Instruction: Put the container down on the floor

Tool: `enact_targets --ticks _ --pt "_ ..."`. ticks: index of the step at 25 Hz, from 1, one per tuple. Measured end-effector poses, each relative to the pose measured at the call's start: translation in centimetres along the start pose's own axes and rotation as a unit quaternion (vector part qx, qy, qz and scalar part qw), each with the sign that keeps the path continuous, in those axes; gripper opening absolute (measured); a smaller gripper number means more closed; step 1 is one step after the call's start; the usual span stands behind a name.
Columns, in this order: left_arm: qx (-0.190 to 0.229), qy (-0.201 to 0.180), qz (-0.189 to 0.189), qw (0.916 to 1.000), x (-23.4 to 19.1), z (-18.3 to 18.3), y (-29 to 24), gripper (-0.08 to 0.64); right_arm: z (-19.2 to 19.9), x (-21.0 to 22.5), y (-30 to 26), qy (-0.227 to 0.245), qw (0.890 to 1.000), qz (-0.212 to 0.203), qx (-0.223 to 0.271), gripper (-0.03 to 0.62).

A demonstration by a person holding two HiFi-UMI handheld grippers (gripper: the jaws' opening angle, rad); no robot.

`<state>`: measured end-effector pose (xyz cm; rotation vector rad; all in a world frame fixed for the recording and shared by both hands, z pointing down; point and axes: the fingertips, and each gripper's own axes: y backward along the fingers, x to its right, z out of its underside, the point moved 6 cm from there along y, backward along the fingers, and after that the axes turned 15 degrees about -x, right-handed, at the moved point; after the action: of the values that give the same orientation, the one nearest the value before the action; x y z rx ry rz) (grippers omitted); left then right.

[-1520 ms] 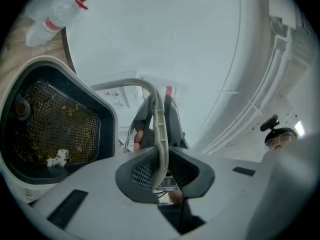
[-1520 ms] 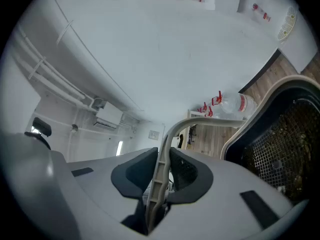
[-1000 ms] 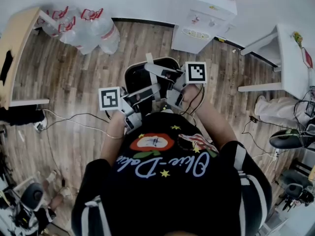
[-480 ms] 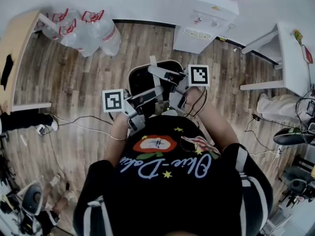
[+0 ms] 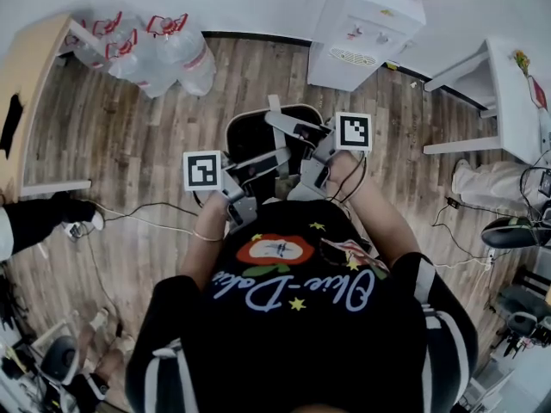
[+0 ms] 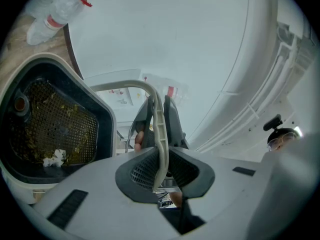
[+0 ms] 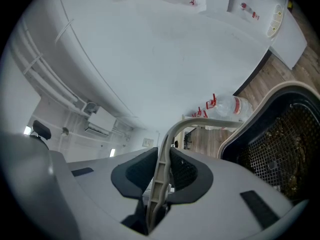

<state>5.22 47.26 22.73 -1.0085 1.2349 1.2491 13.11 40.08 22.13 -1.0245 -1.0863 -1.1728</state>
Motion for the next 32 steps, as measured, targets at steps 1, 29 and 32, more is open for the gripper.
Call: enact_targets --ticks 1,29,32 --pt "0.000 0.001 0.000 1.0000 0.1 0.1 0.0 0.049 0.1 -0.1 0.0 -0.001 1.000 -0.002 0.001 0.066" --pt "0.045 0.025 -0.017 0.9985 -3.7 -12.6 -0.7 0.049 -12.8 4.9 -2.7 -0.029 0.998 -0.020 -0.047 0.064" --pt "0.051 0.022 -0.019 0.9983 -4.3 -15.1 -1.0 0.049 -15.3 5.7 -3.0 -0.033 0.998 -0.020 -0.056 0.064"
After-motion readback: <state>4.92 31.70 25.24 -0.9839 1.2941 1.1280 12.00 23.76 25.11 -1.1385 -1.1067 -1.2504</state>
